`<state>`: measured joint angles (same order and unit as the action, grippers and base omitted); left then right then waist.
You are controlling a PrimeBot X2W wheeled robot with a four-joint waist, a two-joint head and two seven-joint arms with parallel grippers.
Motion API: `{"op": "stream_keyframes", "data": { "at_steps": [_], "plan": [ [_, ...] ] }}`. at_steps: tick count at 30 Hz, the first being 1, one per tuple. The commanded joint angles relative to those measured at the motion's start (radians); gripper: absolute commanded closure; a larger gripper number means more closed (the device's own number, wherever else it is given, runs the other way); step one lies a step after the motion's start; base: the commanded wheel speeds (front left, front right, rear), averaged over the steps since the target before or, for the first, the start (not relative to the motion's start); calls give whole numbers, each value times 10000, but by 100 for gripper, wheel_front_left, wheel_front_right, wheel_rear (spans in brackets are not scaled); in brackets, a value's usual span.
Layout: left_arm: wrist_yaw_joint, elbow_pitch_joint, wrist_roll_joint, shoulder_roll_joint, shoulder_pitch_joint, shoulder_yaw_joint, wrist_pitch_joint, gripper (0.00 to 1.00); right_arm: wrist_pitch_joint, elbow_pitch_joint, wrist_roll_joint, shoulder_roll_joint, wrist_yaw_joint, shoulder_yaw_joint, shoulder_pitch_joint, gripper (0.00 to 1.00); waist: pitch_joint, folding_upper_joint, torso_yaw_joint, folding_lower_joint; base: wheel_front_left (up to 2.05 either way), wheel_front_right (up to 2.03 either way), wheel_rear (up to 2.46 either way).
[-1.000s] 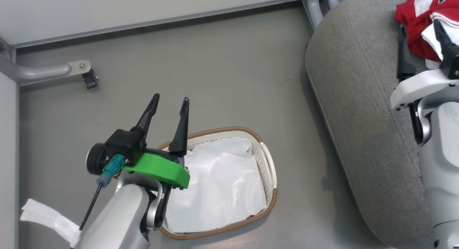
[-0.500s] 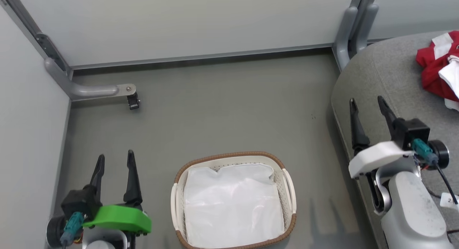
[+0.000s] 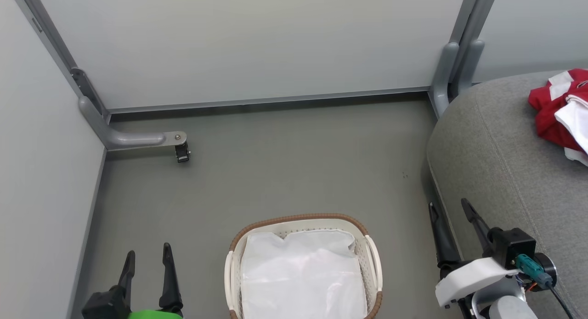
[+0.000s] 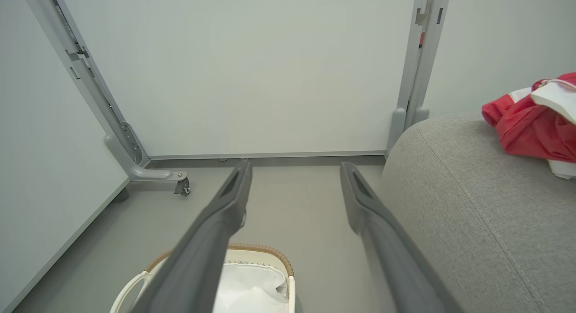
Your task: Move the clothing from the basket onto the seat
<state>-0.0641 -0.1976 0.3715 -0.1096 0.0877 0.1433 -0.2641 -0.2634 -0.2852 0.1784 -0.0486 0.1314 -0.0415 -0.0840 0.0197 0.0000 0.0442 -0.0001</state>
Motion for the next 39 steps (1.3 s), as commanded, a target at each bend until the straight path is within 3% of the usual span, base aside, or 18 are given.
{"op": "stream_keyframes", "data": {
  "at_steps": [1, 13, 35, 36, 39],
  "plan": [
    [90, 37, -39, 53, 193, -58, -3, 0, -18, 117, 57, -42, -15, -101, 172, 0, -129, 0, -132, 1, 0, 0, 0],
    [456, -231, -186, 263, 133, -88, -3, 0, -18, 95, -6, -37, -15, -370, 217, 0, -247, 0, -296, 1, 0, 0, 0],
    [732, -490, -255, 434, 81, -266, -3, 0, -18, -167, 189, -37, -15, -618, 315, 0, -356, 0, -256, 1, 0, 0, 0],
    [731, -491, -207, 407, 137, -223, 0, 100, 0, -138, 148, 0, 0, -625, 162, 100, -358, 0, -256, 1, 0, 0, 0],
    [733, -728, -171, 409, 164, -175, 12, 100, 7, -345, 171, 34, 0, -643, 240, 100, -360, 0, -258, 1, 0, 0, 0]
  ]
}}
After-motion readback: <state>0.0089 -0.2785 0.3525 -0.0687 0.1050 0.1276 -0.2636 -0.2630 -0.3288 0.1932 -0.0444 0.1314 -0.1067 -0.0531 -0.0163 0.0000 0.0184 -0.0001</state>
